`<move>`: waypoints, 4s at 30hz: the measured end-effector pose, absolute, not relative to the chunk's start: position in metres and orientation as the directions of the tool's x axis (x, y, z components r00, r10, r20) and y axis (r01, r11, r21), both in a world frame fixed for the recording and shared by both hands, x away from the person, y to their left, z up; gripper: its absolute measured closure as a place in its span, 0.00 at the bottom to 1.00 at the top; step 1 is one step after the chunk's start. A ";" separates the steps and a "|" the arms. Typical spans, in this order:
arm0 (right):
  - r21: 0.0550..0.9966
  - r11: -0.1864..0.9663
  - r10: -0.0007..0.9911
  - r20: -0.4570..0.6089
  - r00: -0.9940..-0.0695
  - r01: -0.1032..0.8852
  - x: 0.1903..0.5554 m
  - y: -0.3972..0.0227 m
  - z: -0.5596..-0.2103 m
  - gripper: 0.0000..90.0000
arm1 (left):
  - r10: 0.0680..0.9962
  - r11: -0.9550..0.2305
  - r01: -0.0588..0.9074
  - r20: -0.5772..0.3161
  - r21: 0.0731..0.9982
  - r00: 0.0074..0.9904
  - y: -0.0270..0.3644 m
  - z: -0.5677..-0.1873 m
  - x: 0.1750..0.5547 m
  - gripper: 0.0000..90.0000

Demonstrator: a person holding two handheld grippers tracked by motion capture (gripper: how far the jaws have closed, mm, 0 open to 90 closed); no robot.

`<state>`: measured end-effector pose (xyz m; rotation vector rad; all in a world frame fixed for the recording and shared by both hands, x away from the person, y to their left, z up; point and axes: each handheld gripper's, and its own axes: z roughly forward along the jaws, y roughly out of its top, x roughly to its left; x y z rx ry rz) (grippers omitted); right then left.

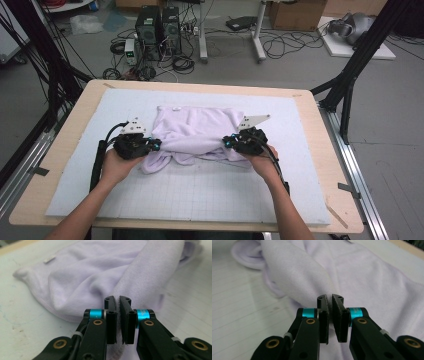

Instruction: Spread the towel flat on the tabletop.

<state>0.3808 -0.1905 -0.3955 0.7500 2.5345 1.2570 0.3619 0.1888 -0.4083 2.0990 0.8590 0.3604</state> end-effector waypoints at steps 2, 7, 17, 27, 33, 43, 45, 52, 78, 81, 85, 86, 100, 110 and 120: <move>0.775 0.489 0.551 0.082 -0.830 0.401 0.395 -0.190 -0.409 0.92 | 0.696 -0.431 0.474 -0.051 0.768 0.716 0.188 -0.418 0.370 0.92; 0.755 0.494 0.564 0.099 -0.820 0.431 0.402 -0.186 -0.422 0.85 | 0.702 -0.424 0.465 -0.043 0.777 0.711 0.189 -0.418 0.371 0.85; 0.800 0.484 0.513 0.068 -0.856 0.353 0.357 -0.203 -0.398 0.77 | 0.658 -0.410 0.400 -0.038 0.820 0.752 0.212 -0.397 0.336 0.70; 0.753 0.550 0.518 0.033 -0.855 0.362 0.363 -0.190 -0.423 0.79 | 0.644 -0.504 0.447 -0.024 0.739 0.765 0.197 -0.430 0.346 0.79; 0.781 0.520 0.494 0.056 -0.868 0.346 0.358 -0.198 -0.420 0.96 | 0.634 -0.517 0.443 -0.020 0.732 0.773 0.197 -0.430 0.345 0.95; 0.827 0.496 0.479 -0.007 -0.878 0.264 0.327 -0.237 -0.388 0.97 | 0.628 -0.474 0.390 -0.008 0.789 0.778 0.218 -0.398 0.319 0.96; 0.834 0.486 0.483 -0.009 -0.875 0.260 0.322 -0.246 -0.382 0.97 | 0.624 -0.469 0.379 -0.005 0.797 0.781 0.221 -0.392 0.314 0.96; 0.831 0.486 0.514 -0.023 -0.858 0.269 0.322 -0.265 -0.375 0.97 | 0.629 -0.462 0.362 0.011 0.809 0.777 0.221 -0.381 0.313 0.96; 0.836 0.481 0.420 0.044 -0.906 0.264 0.324 -0.187 -0.395 0.62 | 0.657 -0.461 0.493 -0.091 0.738 0.749 0.236 -0.423 0.326 0.52; 0.833 0.493 0.367 0.064 -0.928 0.253 0.325 -0.160 -0.405 0.62 | 0.647 -0.476 0.501 -0.099 0.723 0.756 0.232 -0.433 0.330 0.64; 0.822 0.509 0.320 0.093 -0.943 0.254 0.327 -0.133 -0.417 0.61 | 0.616 -0.499 0.478 -0.092 0.723 0.782 0.225 -0.439 0.332 0.79; 0.824 0.508 0.312 0.094 -0.945 0.250 0.328 -0.129 -0.419 0.61 | 0.613 -0.495 0.481 -0.102 0.724 0.783 0.224 -0.439 0.332 0.84; 0.751 0.614 0.249 0.107 -0.963 0.242 0.332 -0.096 -0.444 0.96 | 0.607 -0.458 0.451 -0.101 0.766 0.788 0.230 -0.429 0.328 0.73; 0.806 0.545 0.273 0.090 -0.958 0.231 0.313 -0.141 -0.414 0.97 | 0.644 -0.422 0.469 -0.107 0.776 0.758 0.245 -0.425 0.318 0.52; 0.816 0.512 0.353 0.084 -0.932 0.268 0.285 -0.201 -0.410 0.97 | 0.603 -0.474 0.452 -0.095 0.756 0.792 0.223 -0.432 0.312 0.57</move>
